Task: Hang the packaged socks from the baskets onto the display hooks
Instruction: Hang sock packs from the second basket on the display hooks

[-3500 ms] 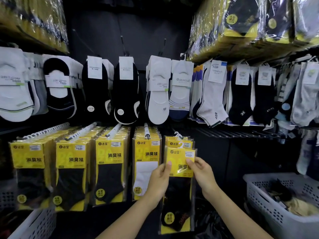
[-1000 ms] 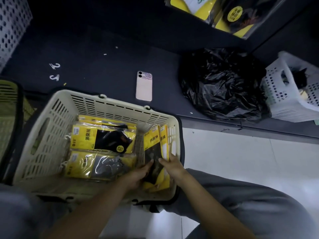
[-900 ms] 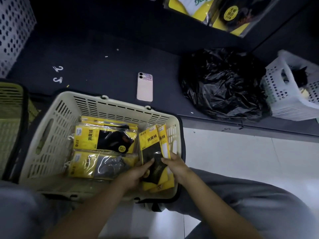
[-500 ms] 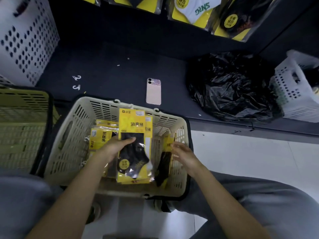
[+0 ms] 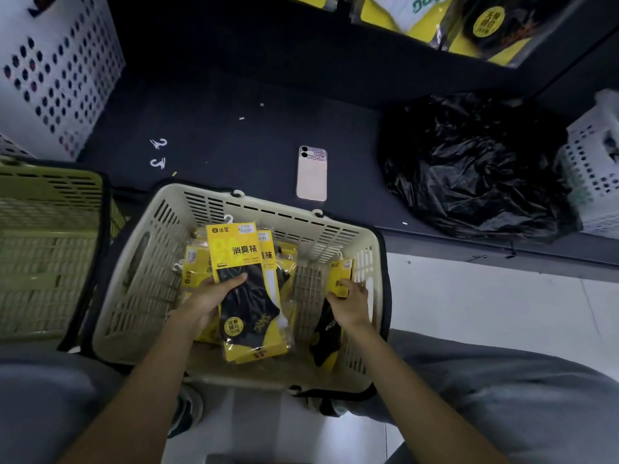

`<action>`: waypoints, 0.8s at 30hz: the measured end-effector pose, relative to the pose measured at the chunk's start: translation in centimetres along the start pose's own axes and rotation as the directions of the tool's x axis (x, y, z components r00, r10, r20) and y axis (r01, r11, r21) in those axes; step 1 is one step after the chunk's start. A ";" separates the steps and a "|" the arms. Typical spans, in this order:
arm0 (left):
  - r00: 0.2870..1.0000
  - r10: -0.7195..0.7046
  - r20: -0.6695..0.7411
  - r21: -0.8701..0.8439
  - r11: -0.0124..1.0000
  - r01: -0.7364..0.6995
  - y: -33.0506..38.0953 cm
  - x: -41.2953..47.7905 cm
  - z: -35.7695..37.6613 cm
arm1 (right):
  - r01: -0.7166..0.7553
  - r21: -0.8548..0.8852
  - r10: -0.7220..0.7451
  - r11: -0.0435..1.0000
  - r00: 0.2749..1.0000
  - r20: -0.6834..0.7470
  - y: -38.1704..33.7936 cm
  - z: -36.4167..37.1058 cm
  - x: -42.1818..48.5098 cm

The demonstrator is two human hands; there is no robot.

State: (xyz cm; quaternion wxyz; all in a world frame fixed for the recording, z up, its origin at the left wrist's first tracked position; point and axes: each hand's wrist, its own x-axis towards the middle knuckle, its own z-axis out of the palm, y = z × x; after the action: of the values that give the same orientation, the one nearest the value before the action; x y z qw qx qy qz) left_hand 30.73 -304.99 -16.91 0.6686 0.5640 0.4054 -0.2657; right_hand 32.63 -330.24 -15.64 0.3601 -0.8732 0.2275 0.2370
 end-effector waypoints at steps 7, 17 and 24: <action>0.999 -0.012 0.045 0.009 1.000 0.011 -0.5 0.9 0.1 | -0.086 0.095 0.067 0.992 0.980 0.186 -0.1 -0.5 2.0; 0.994 0.072 0.088 0.061 0.995 -0.077 1.7 -1.6 -0.3 | 0.219 0.441 -0.210 0.870 0.975 -0.070 -1.7 -3.4 -2.7; 0.950 0.299 0.095 0.044 0.952 -0.304 8.9 -8.4 0.5 | 0.495 0.631 -0.285 0.598 0.867 -0.409 -7.6 -12.4 -5.4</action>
State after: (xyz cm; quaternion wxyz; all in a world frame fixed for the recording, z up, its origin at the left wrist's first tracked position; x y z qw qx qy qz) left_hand 33.66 -304.36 -5.05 0.7016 0.6263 0.2773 -0.1965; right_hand 35.79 -333.33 -0.71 0.6808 -0.7131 0.1491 -0.0757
